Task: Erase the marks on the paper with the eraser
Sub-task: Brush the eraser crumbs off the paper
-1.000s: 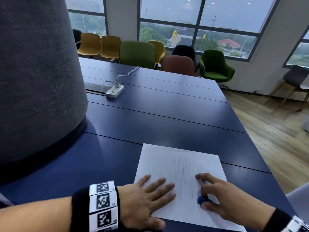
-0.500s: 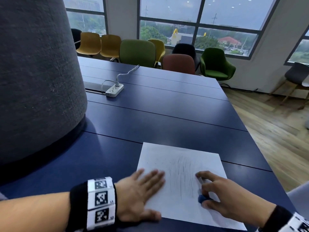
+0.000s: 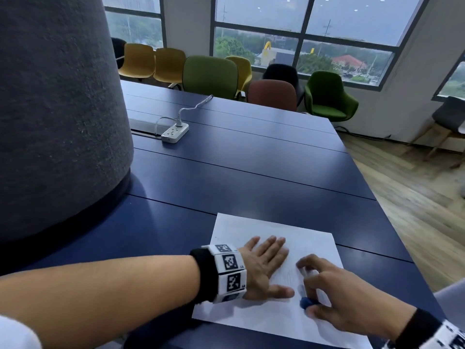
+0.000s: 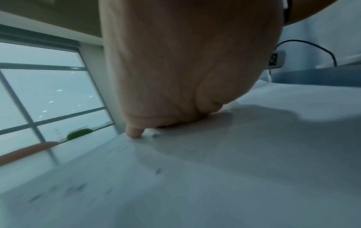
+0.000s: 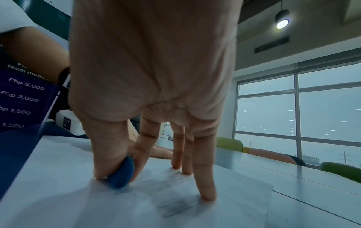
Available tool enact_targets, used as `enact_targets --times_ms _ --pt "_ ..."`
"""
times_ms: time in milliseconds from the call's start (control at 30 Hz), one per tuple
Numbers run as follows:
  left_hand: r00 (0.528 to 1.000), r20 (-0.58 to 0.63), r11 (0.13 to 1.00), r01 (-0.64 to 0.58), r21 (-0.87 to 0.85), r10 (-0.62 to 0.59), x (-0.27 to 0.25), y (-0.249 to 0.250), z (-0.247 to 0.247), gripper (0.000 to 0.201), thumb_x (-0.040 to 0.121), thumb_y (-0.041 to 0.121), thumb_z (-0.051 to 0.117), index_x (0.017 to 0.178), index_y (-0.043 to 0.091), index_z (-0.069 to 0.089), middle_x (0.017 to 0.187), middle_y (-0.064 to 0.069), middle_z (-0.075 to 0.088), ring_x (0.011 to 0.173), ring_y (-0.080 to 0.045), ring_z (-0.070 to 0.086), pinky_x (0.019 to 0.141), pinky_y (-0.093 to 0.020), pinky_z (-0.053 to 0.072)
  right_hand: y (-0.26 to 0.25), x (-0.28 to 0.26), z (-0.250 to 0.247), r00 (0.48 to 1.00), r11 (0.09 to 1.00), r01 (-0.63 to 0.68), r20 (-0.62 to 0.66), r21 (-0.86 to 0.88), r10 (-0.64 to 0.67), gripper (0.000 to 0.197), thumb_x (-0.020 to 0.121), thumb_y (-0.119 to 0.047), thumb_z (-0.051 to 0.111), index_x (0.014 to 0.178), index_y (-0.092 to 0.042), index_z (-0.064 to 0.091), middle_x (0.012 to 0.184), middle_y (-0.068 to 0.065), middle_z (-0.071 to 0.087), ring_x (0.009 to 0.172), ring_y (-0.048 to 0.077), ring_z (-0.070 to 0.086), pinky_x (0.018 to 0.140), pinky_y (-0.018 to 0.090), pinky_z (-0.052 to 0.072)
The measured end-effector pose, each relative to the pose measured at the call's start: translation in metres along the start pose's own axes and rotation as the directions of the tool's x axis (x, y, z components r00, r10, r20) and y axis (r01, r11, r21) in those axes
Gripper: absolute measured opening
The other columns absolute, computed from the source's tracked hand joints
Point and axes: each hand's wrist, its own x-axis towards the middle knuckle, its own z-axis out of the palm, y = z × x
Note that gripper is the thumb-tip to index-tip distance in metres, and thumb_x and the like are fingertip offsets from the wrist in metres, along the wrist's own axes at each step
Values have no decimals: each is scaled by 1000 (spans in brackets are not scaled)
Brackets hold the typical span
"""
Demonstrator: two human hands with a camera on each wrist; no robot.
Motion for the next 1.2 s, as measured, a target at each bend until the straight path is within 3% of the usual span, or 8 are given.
enact_targets --times_ms 233,300,467,600,767,867,967,1200 --pt "931 38 921 366 -131 -364 -29 -52 0 94 93 72 15 151 8 -21 156 -5 -31 145 -17 -26 120 -40 -10 2 2 4 1000 1000 -21 -12 -2 21 27 83 -50 66 79 -25 59 136 -22 32 109 3 50 90 21 47" --pt "943 4 938 332 -104 -333 -26 -46 -6 92 93 71 15 150 9 -21 155 -5 -34 145 -18 -27 119 -40 -11 2 2 3 1000 1000 -19 -10 -6 19 27 82 -49 66 77 -24 59 135 -22 31 107 2 50 89 20 46" --pt "999 36 1000 -3 7 3 -12 -3 -8 83 94 69 12 151 20 -23 151 2 -39 141 -14 -34 118 -42 -16 1 4 0 1000 1000 6 1 -11 -6 27 83 -51 66 73 -27 57 135 -22 30 103 -3 48 86 16 43" --pt "994 47 995 96 -39 -94 -29 -24 7 85 95 68 14 151 15 -22 156 -2 -33 142 -14 -30 118 -40 -15 1 1 -1 1000 1000 -2 -4 -6 2 29 82 -49 67 68 -30 52 132 -23 31 96 -7 48 85 16 44" --pt "929 26 923 371 -99 -370 -45 -68 9 128 50 89 -24 150 8 -23 155 -4 -33 145 -17 -27 119 -37 -13 0 2 1 1000 1000 22 -21 -21 -23 29 83 -47 67 67 -30 50 133 -19 32 114 5 47 91 22 46" --pt "978 1 976 210 -64 -211 -37 -47 2 91 88 75 6 150 15 -24 152 -2 -38 143 -16 -30 118 -40 -14 0 3 1 999 999 32 -32 -21 -33 29 82 -46 68 67 -30 50 130 -21 32 113 4 47 89 20 46" --pt "999 38 999 21 -38 -19 -30 -20 4 83 94 69 13 150 21 -25 150 2 -39 140 -13 -34 117 -39 -17 -1 1 2 998 999 40 -38 -11 -41 27 82 -46 68 68 -29 51 133 -23 31 113 1 47 90 18 44" --pt "954 34 953 298 -53 -297 -40 -59 -10 96 94 67 32 153 4 -13 160 -12 -22 149 -23 -16 121 -42 1 0 2 0 1000 1000 22 -18 -4 -22 26 82 -45 69 68 -31 52 133 -21 33 113 5 49 91 20 45"
